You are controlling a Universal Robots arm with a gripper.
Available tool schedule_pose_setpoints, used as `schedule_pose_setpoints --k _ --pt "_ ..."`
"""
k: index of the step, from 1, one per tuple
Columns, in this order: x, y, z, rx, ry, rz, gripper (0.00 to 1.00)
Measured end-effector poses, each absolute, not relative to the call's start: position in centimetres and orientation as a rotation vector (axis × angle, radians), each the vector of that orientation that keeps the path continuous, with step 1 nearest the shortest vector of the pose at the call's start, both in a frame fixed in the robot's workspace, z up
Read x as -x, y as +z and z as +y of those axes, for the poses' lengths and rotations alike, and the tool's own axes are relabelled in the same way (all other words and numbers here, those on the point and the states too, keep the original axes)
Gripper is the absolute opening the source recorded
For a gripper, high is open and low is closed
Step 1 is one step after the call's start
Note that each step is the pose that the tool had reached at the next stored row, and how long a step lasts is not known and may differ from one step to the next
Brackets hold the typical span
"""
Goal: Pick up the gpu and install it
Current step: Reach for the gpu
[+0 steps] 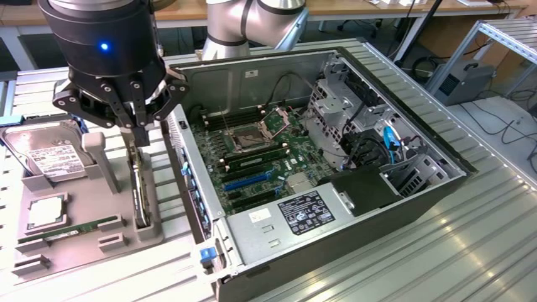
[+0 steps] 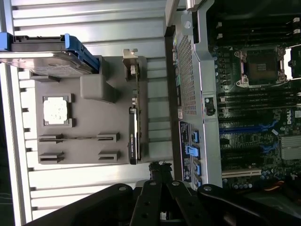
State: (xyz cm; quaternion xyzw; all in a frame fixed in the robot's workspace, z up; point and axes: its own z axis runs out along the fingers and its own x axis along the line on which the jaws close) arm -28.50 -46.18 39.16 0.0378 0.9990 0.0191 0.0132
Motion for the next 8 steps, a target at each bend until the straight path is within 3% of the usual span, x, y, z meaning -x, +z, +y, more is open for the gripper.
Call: schedule_pose_setpoints --k 8 --pt "28.51 39.15 -46.42 -0.118 0.058 3.112 0.11"
